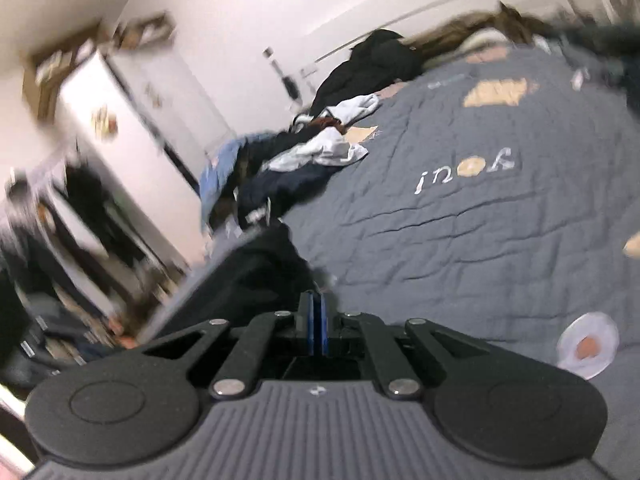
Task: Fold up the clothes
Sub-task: 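Close the left tool on the black garment while the right tool keeps holding it, then lift the black garment with both tools and shake it out in the air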
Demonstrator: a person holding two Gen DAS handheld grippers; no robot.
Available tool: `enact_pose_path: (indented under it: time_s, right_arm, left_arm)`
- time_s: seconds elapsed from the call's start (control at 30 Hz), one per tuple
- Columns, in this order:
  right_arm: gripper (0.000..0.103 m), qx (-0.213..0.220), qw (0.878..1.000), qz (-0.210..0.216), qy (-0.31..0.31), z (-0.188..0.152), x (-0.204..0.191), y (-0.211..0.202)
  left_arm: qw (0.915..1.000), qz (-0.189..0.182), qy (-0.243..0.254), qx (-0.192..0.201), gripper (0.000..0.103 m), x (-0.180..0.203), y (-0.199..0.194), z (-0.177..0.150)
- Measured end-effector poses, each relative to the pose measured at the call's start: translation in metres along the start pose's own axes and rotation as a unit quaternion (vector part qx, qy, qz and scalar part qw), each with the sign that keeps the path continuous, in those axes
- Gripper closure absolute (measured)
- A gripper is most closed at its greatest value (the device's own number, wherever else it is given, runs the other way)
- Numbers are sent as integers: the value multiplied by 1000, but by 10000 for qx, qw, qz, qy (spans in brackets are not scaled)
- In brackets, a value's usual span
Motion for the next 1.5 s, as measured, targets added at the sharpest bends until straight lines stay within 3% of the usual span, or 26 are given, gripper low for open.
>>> enact_pose_path:
  time_s: [0.17, 0.37, 0.53, 0.7, 0.8, 0.87, 0.93, 1.07, 1.5]
  right_arm:
    - [100, -588, 9949, -467, -668, -14, 3, -3]
    - [100, -786, 9912, -791, -712, -21, 15, -13]
    - [99, -783, 9939, -570, -525, -23, 8, -28]
    - [95, -1221, 9868, -537, -922, -27, -4, -39]
    - [81, -1168, 9787, -748, -1513, -23, -12, -48]
    - [53, -1160, 9718, -728, -1918, -26, -27, -48]
    - [44, -1151, 9632, -637, -2345, -32, -45, -46]
    - [34, -1068, 9366, -357, -3319, -55, -90, -24]
    - [28, -602, 8996, -963, -4218, -108, -140, 64]
  left_arm:
    - [9995, 145, -276, 94, 96, -12, 4, 4]
    - [9995, 204, -244, 89, 96, -11, 12, 9]
    - [9995, 193, -263, 25, 96, -8, 8, 0]
    - [9990, 237, -381, 35, 96, -13, 7, 3]
    - [9988, 233, -433, 47, 96, -13, 10, 10]
    - [9988, 240, -426, 44, 96, -13, 12, 14]
    - [9988, 228, -441, 36, 96, -12, 13, 20]
    - [9987, 236, -455, 42, 96, -13, 14, 33]
    - [9983, 302, -489, 58, 96, -17, 10, 63]
Point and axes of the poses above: each gripper's, at about its wrist camera, not at the fingertips, and y roughly the way its jaws point, x to its right, z to its top, the point moved 8 cm from there along y, roughly the way its jaws point, and after that the axes turned 1 degree about -y, right-handed, at the moved point
